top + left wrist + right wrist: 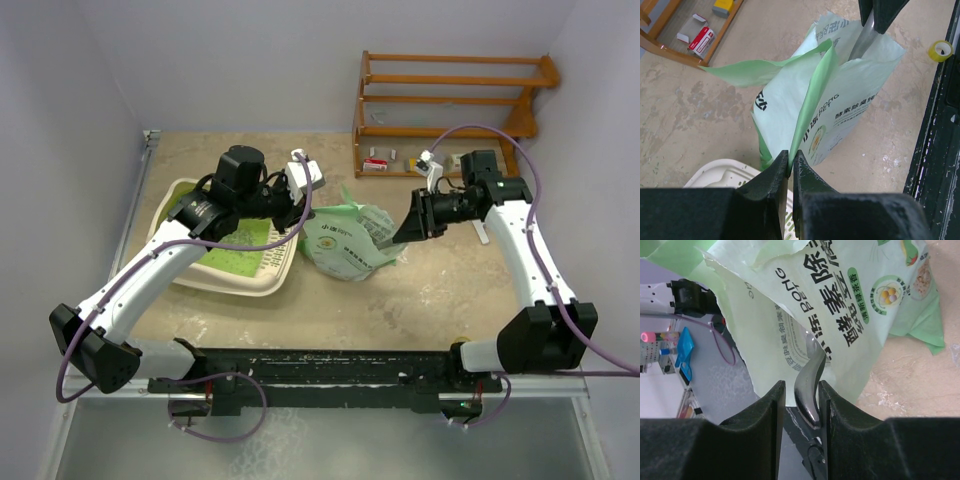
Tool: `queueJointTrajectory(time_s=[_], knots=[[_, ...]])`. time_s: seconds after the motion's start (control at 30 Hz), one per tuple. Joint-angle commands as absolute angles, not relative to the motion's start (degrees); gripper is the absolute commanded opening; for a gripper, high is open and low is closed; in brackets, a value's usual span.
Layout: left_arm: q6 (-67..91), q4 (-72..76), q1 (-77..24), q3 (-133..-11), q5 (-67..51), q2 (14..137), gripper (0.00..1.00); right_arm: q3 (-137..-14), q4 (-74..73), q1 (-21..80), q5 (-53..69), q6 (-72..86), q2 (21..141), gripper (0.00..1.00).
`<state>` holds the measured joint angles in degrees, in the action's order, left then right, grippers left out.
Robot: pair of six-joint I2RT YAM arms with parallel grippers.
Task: Fill the litter box with clean litter
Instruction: 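Scoop the cat litter from the cat litter bag.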
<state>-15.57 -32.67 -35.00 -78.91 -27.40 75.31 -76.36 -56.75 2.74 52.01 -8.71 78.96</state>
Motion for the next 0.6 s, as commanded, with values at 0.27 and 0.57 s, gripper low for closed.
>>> queueJointTrajectory(time_s=[0.27,0.57], knots=[[-15.21,-29.97,-35.19,-79.95,-27.03,73.87,0.03,-79.83,-57.15,9.79,45.19,-8.85,80.85,0.32],[-14.86,-29.25,-35.18,-79.34,-26.53,73.51,0.03,-80.72,-57.15,11.74,45.19,-8.85,81.65,0.32]])
